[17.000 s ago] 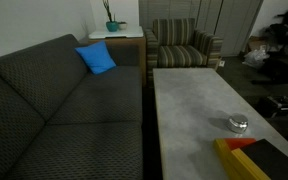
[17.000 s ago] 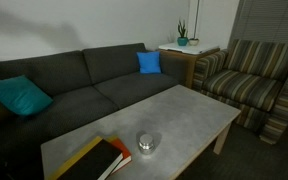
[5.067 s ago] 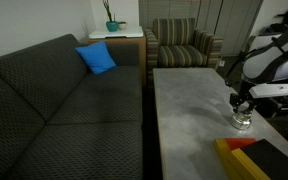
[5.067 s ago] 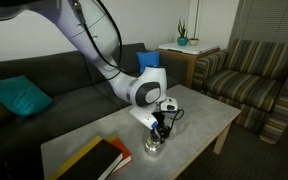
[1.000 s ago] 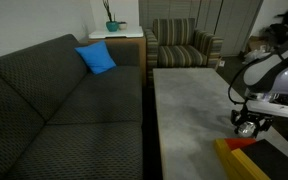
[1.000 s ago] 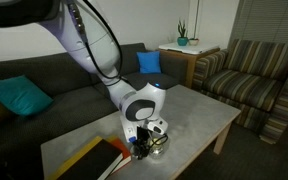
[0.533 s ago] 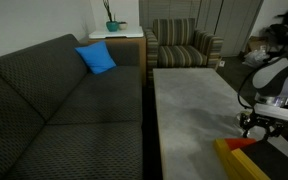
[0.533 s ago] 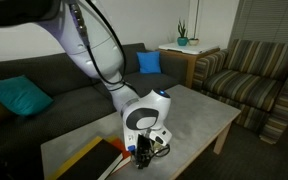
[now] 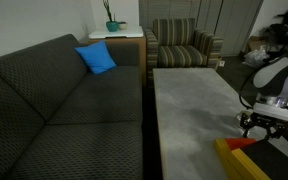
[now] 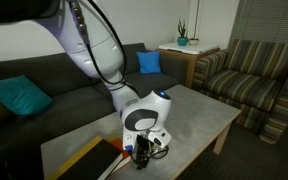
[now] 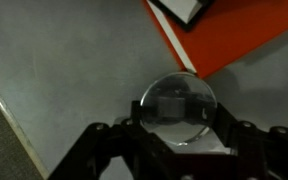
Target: Remove the lid from the silver object.
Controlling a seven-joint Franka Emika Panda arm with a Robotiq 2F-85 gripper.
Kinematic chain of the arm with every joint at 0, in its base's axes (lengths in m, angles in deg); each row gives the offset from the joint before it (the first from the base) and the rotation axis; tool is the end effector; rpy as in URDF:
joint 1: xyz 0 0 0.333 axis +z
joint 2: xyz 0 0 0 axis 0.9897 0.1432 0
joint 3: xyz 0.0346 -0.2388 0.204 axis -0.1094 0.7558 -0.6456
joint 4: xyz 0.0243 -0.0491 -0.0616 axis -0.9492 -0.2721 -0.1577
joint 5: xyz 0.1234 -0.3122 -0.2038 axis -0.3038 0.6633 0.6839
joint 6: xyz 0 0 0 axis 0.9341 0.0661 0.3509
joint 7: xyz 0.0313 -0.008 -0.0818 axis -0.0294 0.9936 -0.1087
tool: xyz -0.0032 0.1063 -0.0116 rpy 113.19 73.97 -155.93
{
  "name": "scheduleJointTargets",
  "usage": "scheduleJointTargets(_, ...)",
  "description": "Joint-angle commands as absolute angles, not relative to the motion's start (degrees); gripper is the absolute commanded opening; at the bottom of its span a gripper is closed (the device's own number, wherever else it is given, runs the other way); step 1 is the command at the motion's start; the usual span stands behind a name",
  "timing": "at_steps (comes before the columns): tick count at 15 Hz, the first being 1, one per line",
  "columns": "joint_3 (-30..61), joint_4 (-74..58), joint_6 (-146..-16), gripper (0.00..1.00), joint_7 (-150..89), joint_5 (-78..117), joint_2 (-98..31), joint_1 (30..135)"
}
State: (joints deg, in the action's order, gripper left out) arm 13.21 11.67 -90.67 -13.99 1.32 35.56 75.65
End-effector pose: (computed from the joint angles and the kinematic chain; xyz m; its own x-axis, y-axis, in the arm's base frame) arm 0.5940 -0.0784 -0.1750 0.7265 -0.6368 -0.2584 -0.6544 -0.7558 0.0225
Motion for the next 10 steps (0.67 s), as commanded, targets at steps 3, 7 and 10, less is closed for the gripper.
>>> scheduleJointTargets(3, 13.61, 10.27, -92.57, 1.00, -13.24, 0.52, 35.60, 75.87)
scheduleJointTargets(7, 14.29, 11.45, -93.90, 1.00, -12.88, 1.14, 35.58, 76.99)
scheduleJointTargets(10, 15.74, 13.08, -93.60, 1.00, -12.42, 2.33, 35.42, 78.69)
